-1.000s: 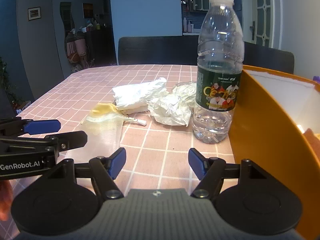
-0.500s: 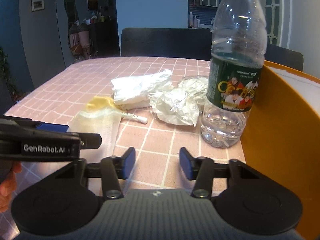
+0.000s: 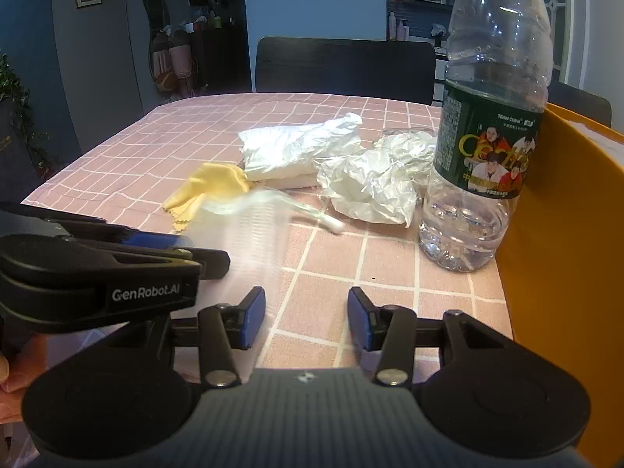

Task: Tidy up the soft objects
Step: 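Grasp the white mesh drawstring bag with the left tool, then grasp the yellow cloth with the right tool, then lift the mesh bag and yellow cloth and carry them over the orange box, then open both tools to drop the bag and cloth into the box, then withdraw both tools from the box back over the table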

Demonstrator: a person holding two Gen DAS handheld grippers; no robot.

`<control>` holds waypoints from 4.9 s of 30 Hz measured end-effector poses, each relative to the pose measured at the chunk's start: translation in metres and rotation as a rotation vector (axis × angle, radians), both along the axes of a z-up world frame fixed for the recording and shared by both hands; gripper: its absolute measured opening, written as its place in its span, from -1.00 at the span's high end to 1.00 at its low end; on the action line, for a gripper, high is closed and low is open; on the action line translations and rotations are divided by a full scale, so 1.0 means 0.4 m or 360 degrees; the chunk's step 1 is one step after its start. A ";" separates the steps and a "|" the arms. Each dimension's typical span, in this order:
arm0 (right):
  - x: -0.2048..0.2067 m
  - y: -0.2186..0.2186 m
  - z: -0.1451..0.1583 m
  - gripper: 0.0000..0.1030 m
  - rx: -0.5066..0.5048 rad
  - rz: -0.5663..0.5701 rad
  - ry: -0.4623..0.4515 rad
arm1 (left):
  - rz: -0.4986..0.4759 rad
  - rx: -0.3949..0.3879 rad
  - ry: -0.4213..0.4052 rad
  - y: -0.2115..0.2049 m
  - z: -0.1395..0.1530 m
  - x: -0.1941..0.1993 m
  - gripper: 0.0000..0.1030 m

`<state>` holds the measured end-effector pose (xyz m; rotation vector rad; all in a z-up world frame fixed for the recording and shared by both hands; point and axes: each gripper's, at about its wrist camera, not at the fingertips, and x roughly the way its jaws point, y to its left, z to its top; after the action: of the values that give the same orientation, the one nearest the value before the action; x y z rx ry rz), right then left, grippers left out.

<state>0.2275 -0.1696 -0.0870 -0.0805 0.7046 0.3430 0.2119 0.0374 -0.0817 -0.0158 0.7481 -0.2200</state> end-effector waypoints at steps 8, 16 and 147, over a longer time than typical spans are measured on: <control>0.012 0.012 0.010 0.09 0.0023 0.0008 0.0009 | 0.0086 -0.0138 -0.0009 0.080 0.012 -0.011 0.99; 0.056 0.082 0.028 -0.19 0.0040 0.0069 -0.0030 | 0.0322 -0.0130 -0.0190 0.238 0.084 -0.035 0.99; -0.014 -0.431 0.359 -0.25 -0.0262 -0.0255 -0.0108 | -0.0632 0.0148 -0.0559 -0.443 0.324 -0.099 0.22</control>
<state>0.2218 -0.3419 0.0565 -0.1901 0.6664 0.1276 0.1723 -0.1397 0.0477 0.2558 0.4038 -0.5511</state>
